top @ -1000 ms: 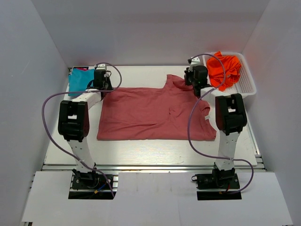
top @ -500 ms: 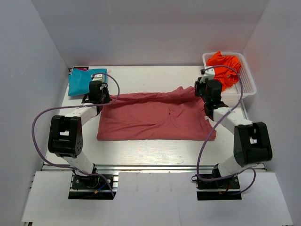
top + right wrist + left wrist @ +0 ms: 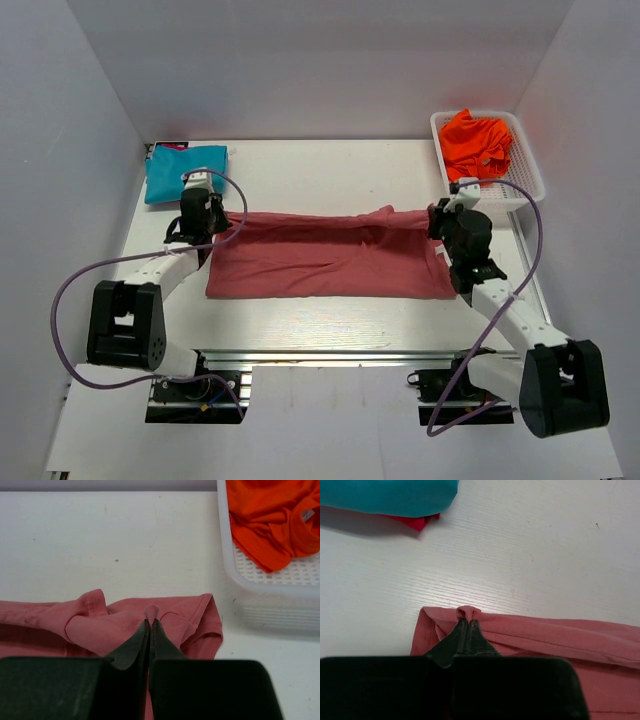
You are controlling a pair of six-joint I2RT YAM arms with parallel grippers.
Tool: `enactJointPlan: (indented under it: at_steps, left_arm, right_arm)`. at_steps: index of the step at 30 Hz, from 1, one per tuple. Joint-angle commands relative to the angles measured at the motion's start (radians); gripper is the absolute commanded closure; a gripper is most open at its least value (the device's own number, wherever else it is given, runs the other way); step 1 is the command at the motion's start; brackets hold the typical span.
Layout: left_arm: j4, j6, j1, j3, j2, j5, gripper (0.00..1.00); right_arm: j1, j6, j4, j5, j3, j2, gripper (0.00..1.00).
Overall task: Fold and stack the t-shirts
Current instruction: Fold the other side of the tshirt into a rectangle
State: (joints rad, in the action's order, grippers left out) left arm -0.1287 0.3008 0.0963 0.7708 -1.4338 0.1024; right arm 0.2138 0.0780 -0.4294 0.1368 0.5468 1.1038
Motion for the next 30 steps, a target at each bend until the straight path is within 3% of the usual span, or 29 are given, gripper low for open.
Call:
enactJointPlan:
  at_steps: [1, 6, 7, 8, 10, 11, 13, 14, 15, 16, 20, 25, 29, 30]
  left_arm:
    - [0.023, 0.023, 0.002, -0.015, 0.055, 0.039, 0.99]
    - [0.105, 0.127, 0.002, -0.033, 0.070, 0.054, 0.89]
    - [0.125, 0.151, 0.002, -0.071, 0.087, 0.078, 0.63]
    - [0.141, 0.182, 0.002, -0.093, 0.108, 0.101, 0.49]
    - [0.237, 0.273, -0.010, -0.125, 0.180, 0.178, 0.42]
    - [0.288, 0.305, -0.021, -0.125, 0.206, 0.216, 0.36]
    - [0.444, 0.405, -0.021, -0.102, 0.268, 0.351, 0.09]
    - [0.469, 0.417, -0.021, -0.088, 0.285, 0.371, 0.03]
    - [0.481, 0.417, -0.021, -0.059, 0.295, 0.381, 0.00]
    - [0.482, 0.405, -0.021, -0.047, 0.306, 0.381, 0.00]
    - [0.355, 0.289, -0.001, -0.001, 0.294, 0.236, 0.00]
    - [0.210, 0.160, -0.001, 0.048, 0.100, -0.128, 0.00]
    - [0.135, 0.127, 0.022, 0.070, -0.040, -0.349, 0.00]
    - [0.123, 0.127, 0.022, 0.070, -0.059, -0.363, 0.00]
  right_arm:
    - [0.001, 0.048, 0.027, 0.030, -0.041, -0.053, 1.00]
    - [0.002, 0.214, 0.128, 0.034, -0.131, -0.117, 1.00]
    - [-0.001, 0.270, 0.162, 0.032, -0.192, -0.175, 0.94]
    - [0.002, 0.322, 0.176, 0.030, -0.217, -0.203, 0.83]
    - [-0.001, 0.365, 0.265, 0.029, -0.290, -0.336, 0.75]
    - [-0.001, 0.396, 0.296, 0.040, -0.300, -0.375, 0.64]
    - [-0.001, 0.399, 0.371, 0.044, -0.315, -0.514, 0.39]
    - [-0.001, 0.399, 0.376, 0.041, -0.317, -0.539, 0.22]
    - [-0.002, 0.398, 0.371, 0.037, -0.315, -0.565, 0.12]
    - [-0.004, 0.387, 0.345, 0.024, -0.311, -0.594, 0.10]
    - [-0.005, 0.335, 0.204, -0.102, -0.257, -0.486, 0.10]
    - [0.012, 0.296, 0.195, -0.294, 0.012, -0.009, 0.10]
    - [0.073, 0.234, 0.314, -0.287, 0.234, 0.317, 0.10]
    - [0.076, 0.227, 0.352, -0.217, 0.296, 0.350, 0.10]
